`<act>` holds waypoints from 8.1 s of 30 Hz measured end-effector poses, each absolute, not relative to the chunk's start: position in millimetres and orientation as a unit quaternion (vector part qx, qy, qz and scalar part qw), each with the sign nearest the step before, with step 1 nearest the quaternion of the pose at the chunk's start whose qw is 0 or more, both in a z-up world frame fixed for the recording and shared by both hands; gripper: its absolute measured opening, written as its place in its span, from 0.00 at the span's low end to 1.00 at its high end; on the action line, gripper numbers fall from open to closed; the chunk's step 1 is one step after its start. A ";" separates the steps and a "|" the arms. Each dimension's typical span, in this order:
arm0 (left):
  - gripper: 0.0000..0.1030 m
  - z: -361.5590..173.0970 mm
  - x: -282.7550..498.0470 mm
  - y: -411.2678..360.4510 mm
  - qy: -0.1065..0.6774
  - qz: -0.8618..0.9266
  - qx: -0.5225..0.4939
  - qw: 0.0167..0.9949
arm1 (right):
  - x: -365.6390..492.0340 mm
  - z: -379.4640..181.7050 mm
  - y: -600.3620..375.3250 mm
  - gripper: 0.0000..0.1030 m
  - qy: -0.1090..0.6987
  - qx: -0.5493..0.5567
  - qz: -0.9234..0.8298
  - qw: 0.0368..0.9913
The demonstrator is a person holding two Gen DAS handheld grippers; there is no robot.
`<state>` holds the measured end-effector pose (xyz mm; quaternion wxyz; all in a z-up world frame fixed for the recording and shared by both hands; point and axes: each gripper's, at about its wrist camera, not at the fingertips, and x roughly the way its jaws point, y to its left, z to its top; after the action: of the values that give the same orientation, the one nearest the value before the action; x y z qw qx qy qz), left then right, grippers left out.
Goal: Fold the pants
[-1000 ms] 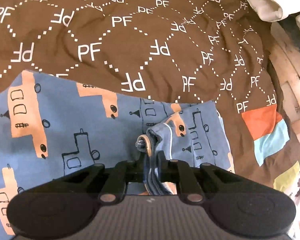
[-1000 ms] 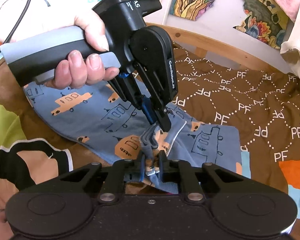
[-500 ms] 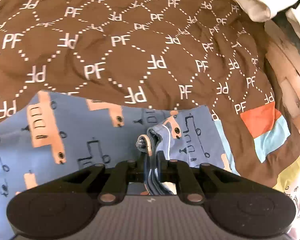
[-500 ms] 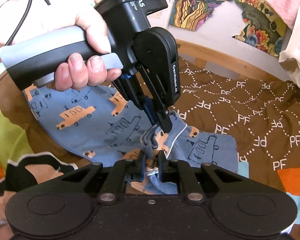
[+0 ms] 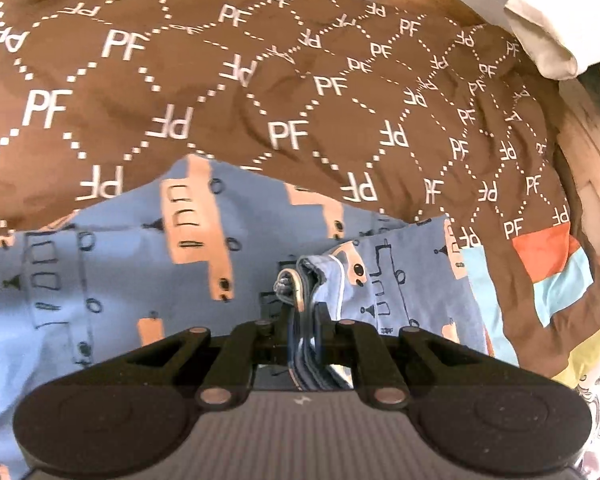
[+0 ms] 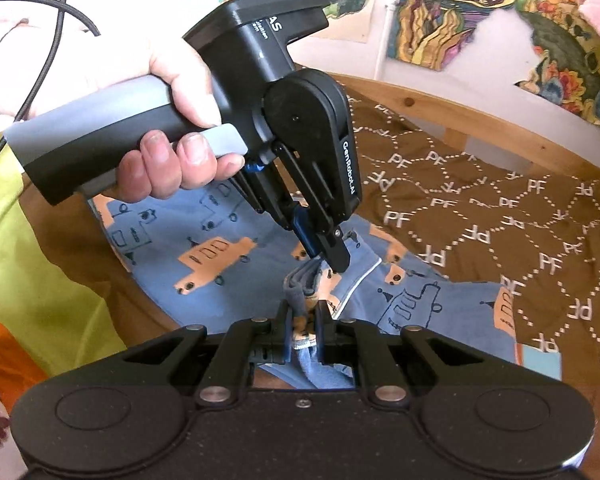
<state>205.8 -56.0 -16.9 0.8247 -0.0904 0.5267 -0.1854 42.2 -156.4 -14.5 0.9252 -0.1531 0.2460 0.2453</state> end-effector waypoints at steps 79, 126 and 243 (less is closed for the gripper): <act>1.00 -34.0 136.4 -38.7 0.477 0.079 -0.050 0.874 | 83.0 -18.5 -215.3 0.99 0.246 -0.290 0.143 0.914; 0.77 8.2 79.1 105.2 0.308 0.112 -0.114 0.938 | 158.5 -50.6 -108.4 0.99 0.232 -0.288 0.206 0.906; 0.50 2.9 118.1 -182.8 0.335 -0.183 0.076 0.921 | 109.6 14.8 -328.3 0.92 0.266 0.048 0.149 0.951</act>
<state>118.1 -182.8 2.9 0.9211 0.0763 0.3351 -0.1828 109.6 -328.3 14.8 0.9510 0.0482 0.2664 0.1494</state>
